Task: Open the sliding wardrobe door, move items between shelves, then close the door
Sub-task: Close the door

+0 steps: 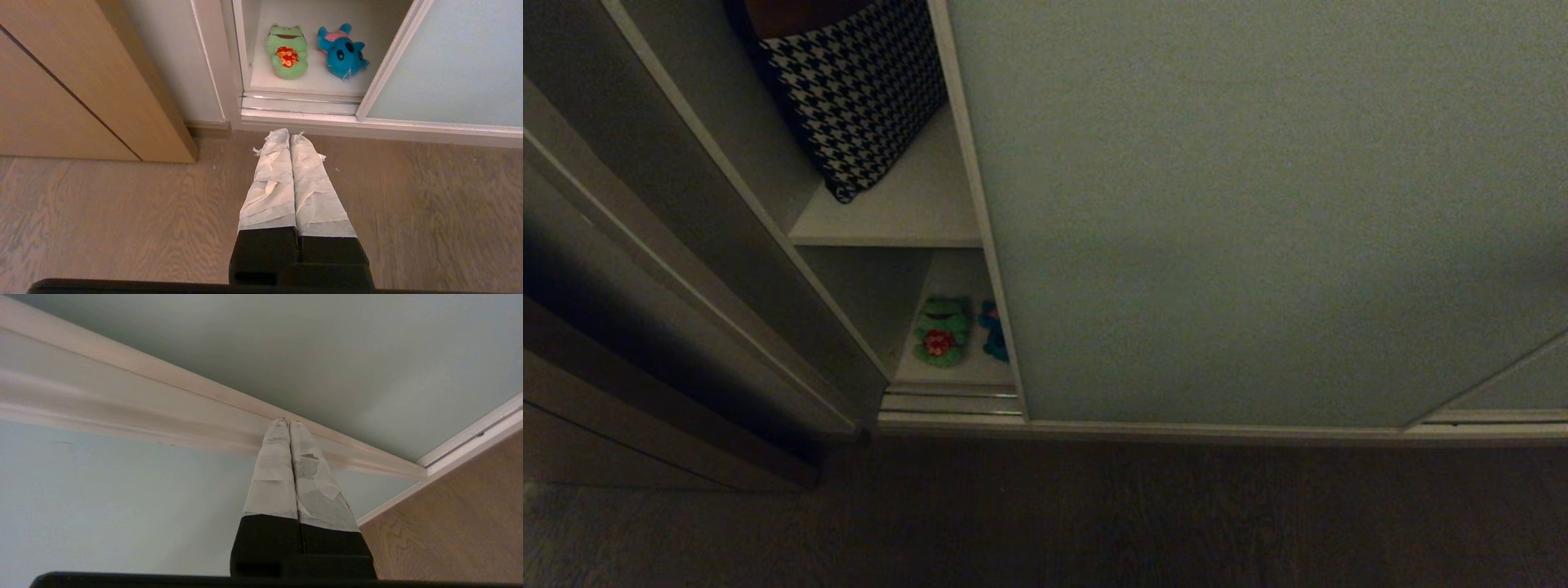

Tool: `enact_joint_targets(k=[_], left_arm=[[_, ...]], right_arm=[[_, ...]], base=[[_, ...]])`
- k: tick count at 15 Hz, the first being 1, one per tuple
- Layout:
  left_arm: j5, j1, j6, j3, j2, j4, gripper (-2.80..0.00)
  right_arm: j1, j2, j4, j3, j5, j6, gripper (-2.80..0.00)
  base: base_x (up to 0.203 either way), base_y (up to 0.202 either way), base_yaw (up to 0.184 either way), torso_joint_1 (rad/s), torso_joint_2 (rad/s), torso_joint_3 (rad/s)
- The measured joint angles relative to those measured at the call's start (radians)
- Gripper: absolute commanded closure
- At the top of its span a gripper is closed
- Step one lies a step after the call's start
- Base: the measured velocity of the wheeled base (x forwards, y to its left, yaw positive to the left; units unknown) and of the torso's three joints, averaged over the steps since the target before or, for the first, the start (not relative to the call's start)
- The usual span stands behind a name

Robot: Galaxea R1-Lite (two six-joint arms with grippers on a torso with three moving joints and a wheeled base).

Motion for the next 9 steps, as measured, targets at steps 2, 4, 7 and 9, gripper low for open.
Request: enact_joint_targets(k=[2,4,7,9], left_arm=[[0.0,0.0,0.0,0.0,0.0,0.0,0.0],[0.0,0.0,0.0,0.0,0.0,0.001,0.0],[0.0,0.0,0.0,0.0,0.0,0.0,0.0],[0.0,0.0,0.0,0.0,0.0,0.0,0.0]], right_arm=[[-0.006,0.003,-0.001,0.001,-0.001,-0.001,0.0],[-0.006,0.022,-0.006,-0.006,-0.003,-0.004,0.0],[0.013,0.056,-0.043,-0.01,-0.006,-0.006,0.0],[0.027,0.074,-0.073,-0.011,-0.01,-0.005,0.0]], base=[[0.0,0.0,0.0,0.0,0.0,0.0],[0.0,0.0,0.0,0.0,0.0,0.0],[0.0,0.0,0.0,0.0,0.0,0.0],[0.0,0.0,0.0,0.0,0.0,0.0]])
